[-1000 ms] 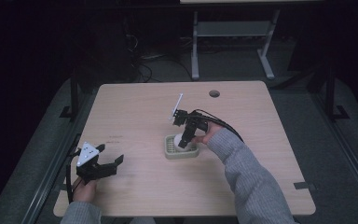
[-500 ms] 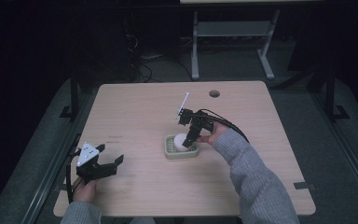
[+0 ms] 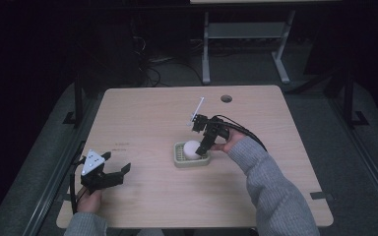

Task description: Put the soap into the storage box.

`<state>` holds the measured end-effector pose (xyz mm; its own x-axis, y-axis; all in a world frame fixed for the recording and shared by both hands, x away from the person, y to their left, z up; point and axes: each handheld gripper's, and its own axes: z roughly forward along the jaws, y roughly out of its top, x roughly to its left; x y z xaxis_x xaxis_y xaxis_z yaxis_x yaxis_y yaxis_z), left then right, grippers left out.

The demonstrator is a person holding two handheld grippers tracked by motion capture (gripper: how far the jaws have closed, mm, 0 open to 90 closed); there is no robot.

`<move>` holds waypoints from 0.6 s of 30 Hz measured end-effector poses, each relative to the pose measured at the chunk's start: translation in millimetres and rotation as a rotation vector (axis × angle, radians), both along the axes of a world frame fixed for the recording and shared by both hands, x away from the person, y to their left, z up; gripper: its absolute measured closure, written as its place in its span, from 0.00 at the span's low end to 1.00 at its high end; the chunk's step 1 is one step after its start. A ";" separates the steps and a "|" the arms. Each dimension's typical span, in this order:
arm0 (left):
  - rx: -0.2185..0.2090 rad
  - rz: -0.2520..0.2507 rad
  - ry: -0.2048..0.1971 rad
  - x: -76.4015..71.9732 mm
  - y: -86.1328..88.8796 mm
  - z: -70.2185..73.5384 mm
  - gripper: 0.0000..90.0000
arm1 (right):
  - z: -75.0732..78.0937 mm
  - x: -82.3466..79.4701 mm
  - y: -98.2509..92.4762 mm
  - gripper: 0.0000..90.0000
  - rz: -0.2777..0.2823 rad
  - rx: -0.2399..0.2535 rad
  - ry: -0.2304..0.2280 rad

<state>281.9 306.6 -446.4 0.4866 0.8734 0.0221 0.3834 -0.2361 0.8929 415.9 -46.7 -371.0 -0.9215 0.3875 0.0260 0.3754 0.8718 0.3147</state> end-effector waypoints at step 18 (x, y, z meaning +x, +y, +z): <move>0.002 0.000 0.001 0.0 -1.2 -0.3 0.14 | 3.5 -7.0 -23.7 0.23 -0.032 0.007 -0.004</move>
